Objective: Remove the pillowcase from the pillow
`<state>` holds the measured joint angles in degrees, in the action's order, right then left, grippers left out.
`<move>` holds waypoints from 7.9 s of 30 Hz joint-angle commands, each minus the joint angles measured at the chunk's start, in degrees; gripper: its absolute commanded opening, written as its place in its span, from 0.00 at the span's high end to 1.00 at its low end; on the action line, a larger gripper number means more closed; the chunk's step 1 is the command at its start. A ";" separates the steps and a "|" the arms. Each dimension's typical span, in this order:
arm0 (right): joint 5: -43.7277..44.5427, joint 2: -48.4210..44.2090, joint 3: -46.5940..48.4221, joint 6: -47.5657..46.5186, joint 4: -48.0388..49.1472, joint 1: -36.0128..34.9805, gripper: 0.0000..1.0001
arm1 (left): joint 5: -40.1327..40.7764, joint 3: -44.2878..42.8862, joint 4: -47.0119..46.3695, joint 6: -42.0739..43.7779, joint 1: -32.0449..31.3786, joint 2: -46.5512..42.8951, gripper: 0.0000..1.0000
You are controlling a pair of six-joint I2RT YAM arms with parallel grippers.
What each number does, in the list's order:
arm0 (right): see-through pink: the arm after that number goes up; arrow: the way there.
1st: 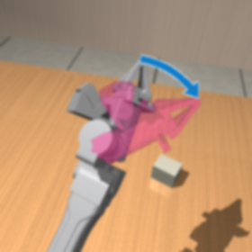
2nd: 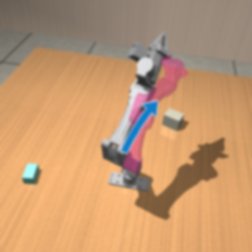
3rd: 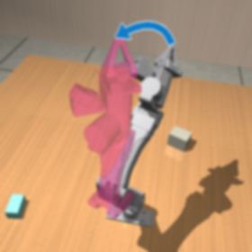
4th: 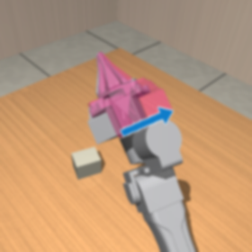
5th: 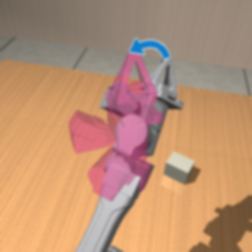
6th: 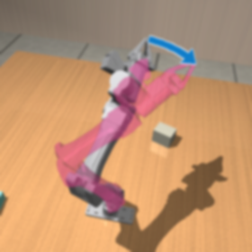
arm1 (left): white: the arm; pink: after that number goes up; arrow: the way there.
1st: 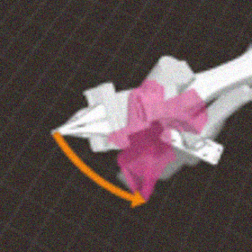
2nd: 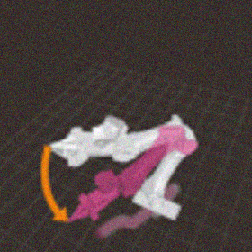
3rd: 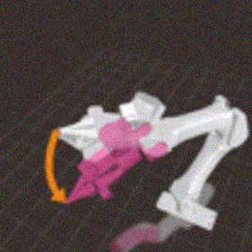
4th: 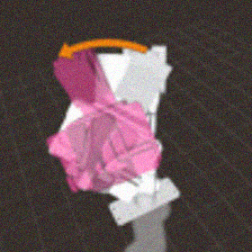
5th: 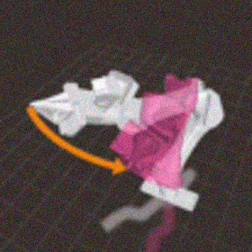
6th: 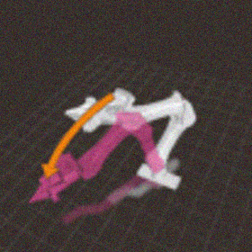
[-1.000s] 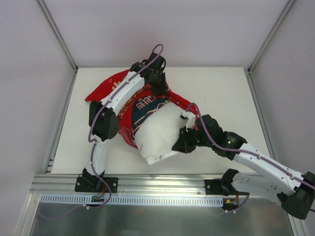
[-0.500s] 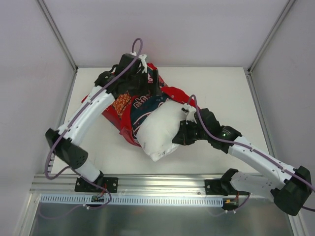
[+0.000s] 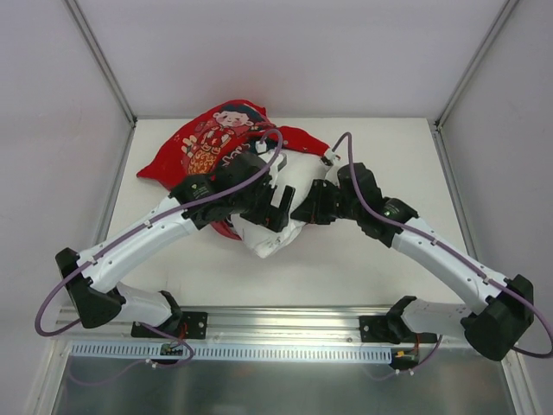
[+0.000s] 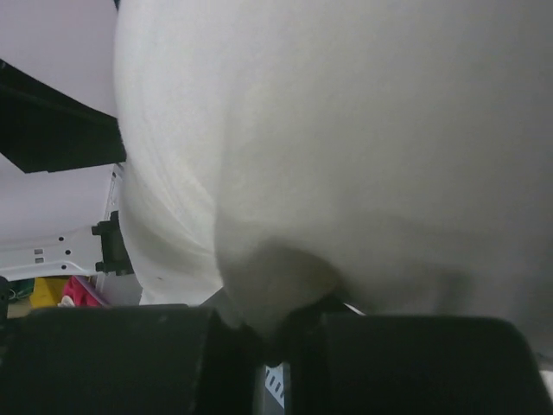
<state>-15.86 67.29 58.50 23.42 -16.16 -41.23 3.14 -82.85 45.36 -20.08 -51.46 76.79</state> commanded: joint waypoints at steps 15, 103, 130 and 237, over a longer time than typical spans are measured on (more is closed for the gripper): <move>3.17 -3.03 7.04 -2.13 -4.53 3.08 0.42 | 12.44 -4.43 5.61 -8.75 -0.68 9.61 1.00; 4.87 -11.73 3.02 -11.81 -26.28 37.54 0.09 | -19.22 -7.83 -13.63 -19.57 10.26 8.88 1.00; 1.76 -11.78 -6.56 3.29 -7.58 14.88 0.02 | -23.35 4.09 -2.56 -8.66 37.40 8.10 0.08; 13.76 10.73 19.38 -19.29 -34.21 38.60 0.04 | -17.64 -14.71 -1.59 -14.37 38.11 38.33 0.01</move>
<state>-0.89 74.24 78.06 5.85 -49.54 -0.47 -11.97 -94.15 42.92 -33.78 -9.56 113.08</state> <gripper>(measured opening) 0.967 0.986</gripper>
